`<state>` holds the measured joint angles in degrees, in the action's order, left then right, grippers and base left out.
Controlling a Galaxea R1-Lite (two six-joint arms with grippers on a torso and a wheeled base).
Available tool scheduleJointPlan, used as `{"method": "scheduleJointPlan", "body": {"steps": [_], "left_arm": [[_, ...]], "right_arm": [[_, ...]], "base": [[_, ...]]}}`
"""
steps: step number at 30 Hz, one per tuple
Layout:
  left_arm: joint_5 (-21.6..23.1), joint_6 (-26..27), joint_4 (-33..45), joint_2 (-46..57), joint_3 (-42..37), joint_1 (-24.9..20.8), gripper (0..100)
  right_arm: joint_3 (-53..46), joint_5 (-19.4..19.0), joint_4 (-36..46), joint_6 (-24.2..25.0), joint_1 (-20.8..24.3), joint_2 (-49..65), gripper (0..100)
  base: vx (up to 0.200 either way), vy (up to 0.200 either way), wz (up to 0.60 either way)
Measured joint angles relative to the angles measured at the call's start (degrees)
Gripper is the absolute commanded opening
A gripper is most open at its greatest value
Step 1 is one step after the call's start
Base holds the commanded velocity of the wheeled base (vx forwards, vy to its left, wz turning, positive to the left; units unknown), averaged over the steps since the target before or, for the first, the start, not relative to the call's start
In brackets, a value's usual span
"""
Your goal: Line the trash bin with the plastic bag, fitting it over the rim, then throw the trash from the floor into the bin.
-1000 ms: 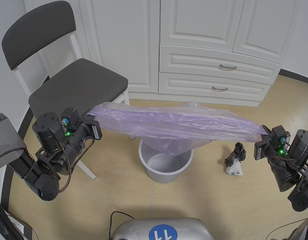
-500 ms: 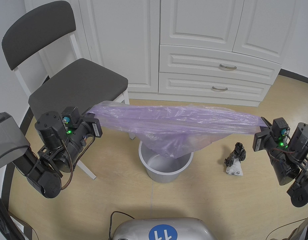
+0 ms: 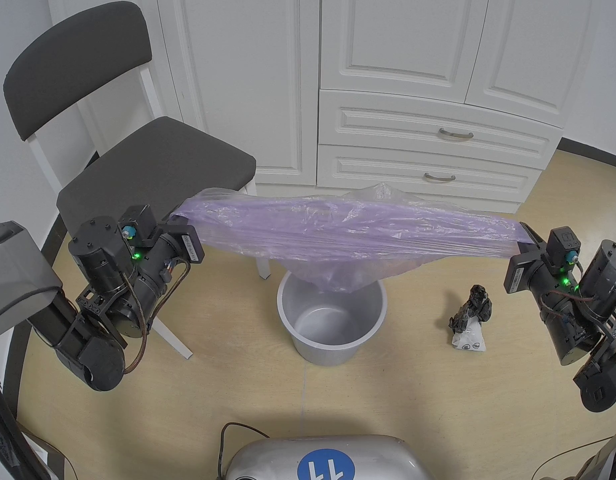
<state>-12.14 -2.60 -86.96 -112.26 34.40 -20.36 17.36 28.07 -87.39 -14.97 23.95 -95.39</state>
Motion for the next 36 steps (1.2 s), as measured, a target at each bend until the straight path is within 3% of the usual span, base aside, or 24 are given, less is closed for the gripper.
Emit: {"method": "scheduleJointPlan", "body": {"steps": [10,24,36], "left_arm": [[2.6,0.3,-0.2,-0.6,-2.4,-1.1,0],[1.9,-0.1,-0.6,-6.9,-2.6,-10.0,0],[0.8,-7.2,-0.6,-7.8,0.5,-15.8,0]], "right_arm": [[-4.2,-3.8,-0.2,-1.2,0.3,-0.1,0],[-3.8,-3.9,-1.4,-1.1,6.1,-5.0,0],[-3.2,-3.7,-1.6,0.4,11.1,-10.6,0]], "base": [[0.000,0.000,0.00],[0.000,0.000,0.00],[0.000,0.000,0.00]]}}
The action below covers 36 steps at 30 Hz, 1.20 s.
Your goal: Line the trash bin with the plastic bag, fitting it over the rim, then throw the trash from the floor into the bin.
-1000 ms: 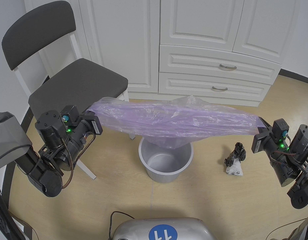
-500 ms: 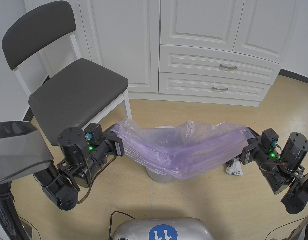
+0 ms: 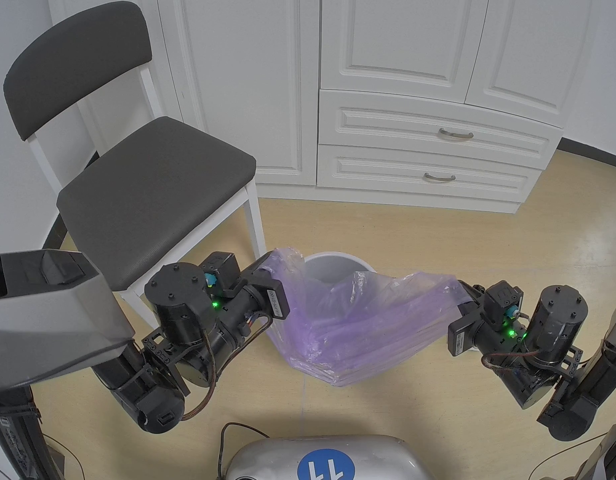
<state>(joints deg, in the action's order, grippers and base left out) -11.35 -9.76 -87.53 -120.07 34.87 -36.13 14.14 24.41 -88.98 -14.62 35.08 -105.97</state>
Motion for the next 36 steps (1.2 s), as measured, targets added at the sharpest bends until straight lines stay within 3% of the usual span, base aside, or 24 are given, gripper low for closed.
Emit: {"method": "scheduleJointPlan", "body": {"steps": [7,19,27,36], "left_arm": [[-4.3,-1.5,0.0,-0.6,3.7,-2.1,0],[-6.6,-4.8,0.1,-2.2,7.4,-4.5,0],[-6.7,-5.3,0.1,-3.4,8.4,-4.5,0],[-9.1,-9.7,0.1,-9.2,13.9,-3.9,0]], "right_arm": [[0.7,0.3,0.0,0.2,1.5,-0.3,0],[4.9,1.5,0.0,3.2,2.3,-2.0,0],[7.3,2.6,0.0,5.9,2.4,-4.3,0],[10.8,2.6,0.0,9.8,1.2,-8.7,0]], "base": [[0.000,0.000,0.00],[0.000,0.000,0.00],[0.000,0.000,0.00],[0.000,0.000,0.00]]}}
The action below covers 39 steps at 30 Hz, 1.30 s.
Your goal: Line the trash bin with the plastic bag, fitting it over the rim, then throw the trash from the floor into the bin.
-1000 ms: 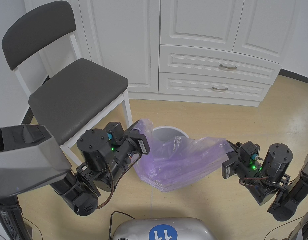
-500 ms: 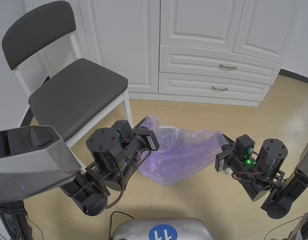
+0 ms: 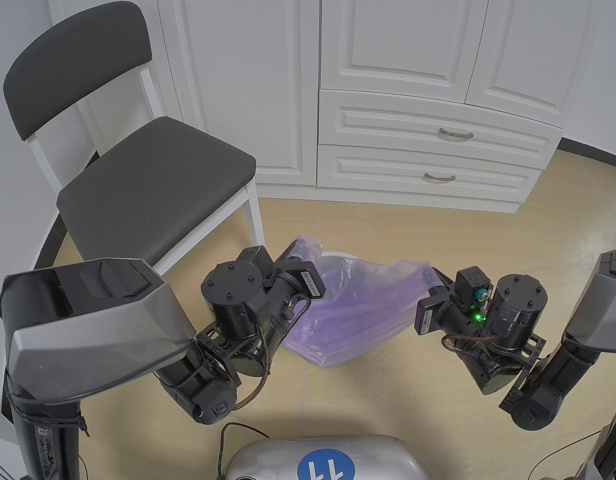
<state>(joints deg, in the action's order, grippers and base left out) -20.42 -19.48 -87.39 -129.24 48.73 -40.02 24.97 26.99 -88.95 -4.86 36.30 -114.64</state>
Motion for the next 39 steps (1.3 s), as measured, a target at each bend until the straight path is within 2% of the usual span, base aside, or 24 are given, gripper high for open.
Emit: {"method": "scheduleJointPlan", "body": {"steps": [10,22,35,39], "left_arm": [[-0.1,-0.1,0.0,-3.0,1.3,0.1,0],[-0.2,-0.2,0.0,-5.8,3.1,1.3,0],[-0.3,-2.1,0.0,-5.7,3.6,1.1,0],[-0.3,-2.8,0.4,-5.2,3.7,1.0,0]], "right_arm": [[4.0,-0.1,0.0,3.4,-1.5,-5.1,0],[7.1,0.0,0.0,5.1,-2.3,-9.6,0],[7.9,0.1,0.0,5.5,-5.7,-8.4,0],[8.4,0.0,0.0,7.1,-6.1,-7.8,0]], "base": [[0.000,0.000,0.00],[0.000,0.000,0.00],[0.000,0.000,0.00],[0.000,0.000,0.00]]}}
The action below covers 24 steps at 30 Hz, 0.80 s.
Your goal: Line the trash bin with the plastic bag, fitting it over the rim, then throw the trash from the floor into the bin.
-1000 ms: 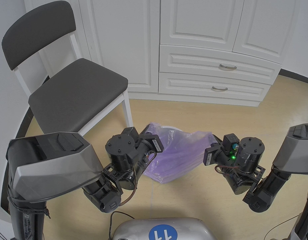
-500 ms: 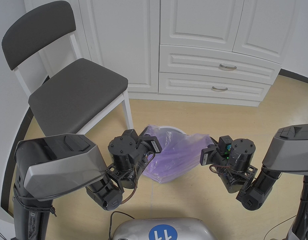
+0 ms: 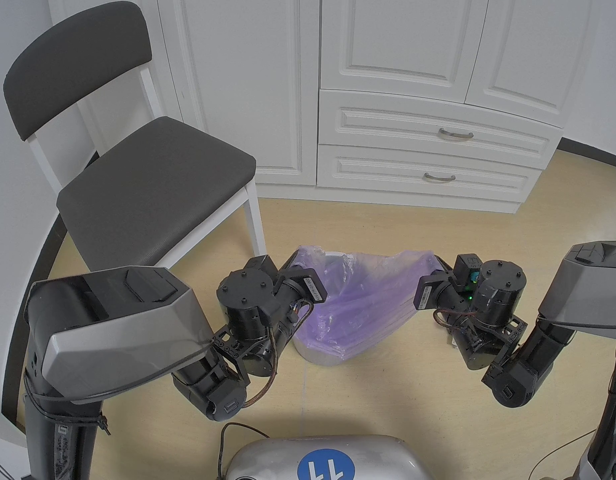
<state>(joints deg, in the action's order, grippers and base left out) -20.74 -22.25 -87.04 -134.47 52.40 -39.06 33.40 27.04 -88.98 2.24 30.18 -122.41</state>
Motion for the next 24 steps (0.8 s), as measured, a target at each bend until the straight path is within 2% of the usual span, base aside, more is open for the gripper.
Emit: {"method": "scheduleJointPlan", "body": {"steps": [6,19,24], "left_arm": [[0.0,-2.1,1.7,-0.2,0.9,0.0,0],[0.0,-5.9,7.0,-0.5,2.0,0.3,0],[0.0,-9.8,11.9,-0.7,3.7,0.7,0]], "right_arm": [[1.4,-0.1,5.4,4.6,0.4,0.5,0],[8.0,-3.4,34.4,19.9,0.7,5.6,0],[11.9,-4.1,37.3,23.5,0.5,5.6,0]], "base": [[0.000,0.000,0.00],[0.000,0.000,0.00],[0.000,0.000,0.00]]}}
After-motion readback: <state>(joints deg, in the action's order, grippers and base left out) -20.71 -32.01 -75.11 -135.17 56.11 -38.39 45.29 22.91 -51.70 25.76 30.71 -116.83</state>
